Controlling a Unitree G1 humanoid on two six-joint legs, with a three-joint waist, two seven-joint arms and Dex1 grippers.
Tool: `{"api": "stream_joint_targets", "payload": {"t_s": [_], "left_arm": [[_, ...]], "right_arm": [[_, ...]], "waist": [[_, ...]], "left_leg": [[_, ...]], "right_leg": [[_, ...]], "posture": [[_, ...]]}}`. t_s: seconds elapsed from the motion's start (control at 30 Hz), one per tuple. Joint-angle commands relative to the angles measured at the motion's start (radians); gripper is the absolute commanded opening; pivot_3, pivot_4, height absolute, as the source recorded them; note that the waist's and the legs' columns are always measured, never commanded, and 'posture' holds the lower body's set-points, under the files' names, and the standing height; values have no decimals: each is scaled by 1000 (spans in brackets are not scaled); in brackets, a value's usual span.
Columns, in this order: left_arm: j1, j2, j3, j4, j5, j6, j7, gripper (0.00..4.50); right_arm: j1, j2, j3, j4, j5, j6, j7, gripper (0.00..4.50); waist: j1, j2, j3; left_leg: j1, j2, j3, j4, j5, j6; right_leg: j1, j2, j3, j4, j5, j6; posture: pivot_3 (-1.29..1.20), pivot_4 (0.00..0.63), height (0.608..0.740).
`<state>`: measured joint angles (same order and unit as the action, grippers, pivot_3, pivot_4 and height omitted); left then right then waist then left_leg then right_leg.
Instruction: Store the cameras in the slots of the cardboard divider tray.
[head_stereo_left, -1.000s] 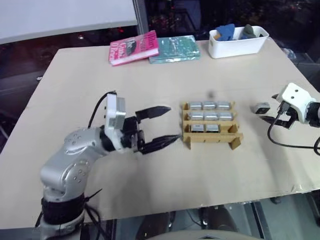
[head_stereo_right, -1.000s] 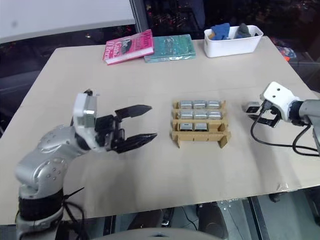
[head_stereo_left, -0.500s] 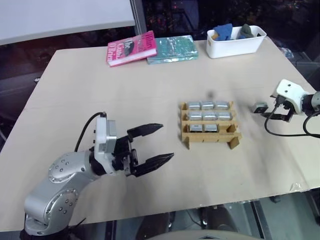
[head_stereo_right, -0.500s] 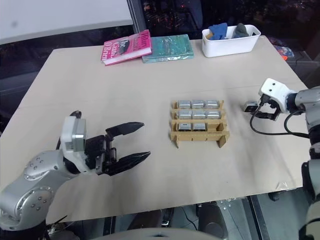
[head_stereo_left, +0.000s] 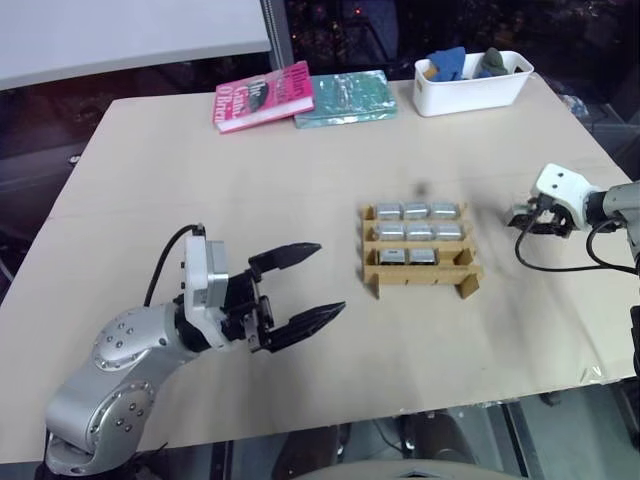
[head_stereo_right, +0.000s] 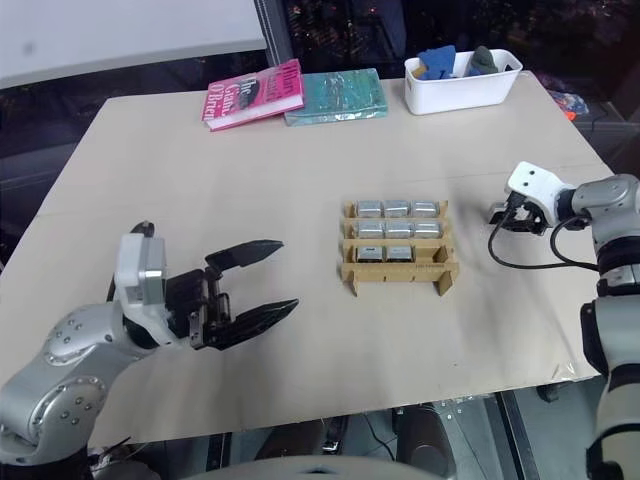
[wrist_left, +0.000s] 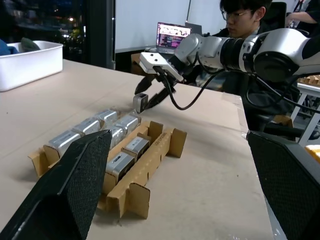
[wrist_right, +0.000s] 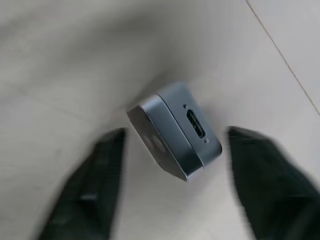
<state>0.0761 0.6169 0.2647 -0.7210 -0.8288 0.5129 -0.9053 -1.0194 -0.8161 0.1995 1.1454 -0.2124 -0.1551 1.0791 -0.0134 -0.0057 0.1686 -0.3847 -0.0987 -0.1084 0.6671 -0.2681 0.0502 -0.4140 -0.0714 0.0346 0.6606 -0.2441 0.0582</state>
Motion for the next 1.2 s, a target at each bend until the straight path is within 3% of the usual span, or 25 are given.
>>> {"api": "stream_joint_targets", "payload": {"t_s": [0.03, 0.1, 0.27, 0.4, 0.5, 0.7, 0.83, 1.2], "left_arm": [[-1, 12, -2, -26, -12, -25, 9, 4500], [-2, 13, -7, -22, -10, -27, 11, 4500], [-6, 21, -13, -11, -17, -31, 0, 4500], [-10, 49, 0, 7, -30, -33, -35, 4500], [-13, 67, 5, 20, -32, -39, -49, 4500], [-11, 96, 3, 35, -36, -39, -78, 4500], [-12, 105, 4, 38, -36, -40, -87, 4500], [19, 127, 9, 11, -24, -48, -91, 4500]], "right_arm": [[-31, -13, -6, -1, -9, -25, 10, 1218], [-30, -18, -13, -11, -4, -29, 29, 654], [-1, -40, -65, -142, 77, -11, 144, 655], [160, -74, -136, -562, 241, 169, 271, 655], [298, -106, -176, -871, 335, 335, 285, 655], [446, -170, -208, -1227, 466, 549, 293, 655], [478, -166, -188, -1282, 482, 573, 275, 655], [482, -136, -142, -1200, 451, 502, 250, 655]], "waist": [[-3, -1, 0], [-6, 0, 0], [-5, 0, 0], [2, 1, 0], [6, 1, 0], [14, 1, 0], [13, 1, 0], [22, 1, 0]], "left_leg": [[0, 0, 0, 0, 0, 0], [1, 0, 2, 0, 0, 0], [2, 1, 3, 0, 0, 0], [1, 1, 2, -2, 0, 0], [-1, 1, 0, -2, 0, 0], [-2, 1, 0, -2, -1, 1], [-1, 1, 0, -2, -1, 1], [-1, 1, 0, -2, -1, 1]], "right_leg": [[0, 0, 0, 0, 0, 0], [1, 0, 2, 0, 1, -1], [0, 1, 3, 1, 1, -1], [-1, 1, 2, 0, 1, -1], [-2, 0, 0, -2, 1, -1], [-2, 0, 0, -2, 1, -1], [-1, 0, 0, -2, 1, -1], [-1, -1, 0, -2, 1, -1]], "posture": [[0, 150, 740], [0, 150, 740], [0, 150, 740], [0, 150, 740], [0, 150, 740], [0, 150, 740], [0, 150, 740], [0, 150, 740]]}}
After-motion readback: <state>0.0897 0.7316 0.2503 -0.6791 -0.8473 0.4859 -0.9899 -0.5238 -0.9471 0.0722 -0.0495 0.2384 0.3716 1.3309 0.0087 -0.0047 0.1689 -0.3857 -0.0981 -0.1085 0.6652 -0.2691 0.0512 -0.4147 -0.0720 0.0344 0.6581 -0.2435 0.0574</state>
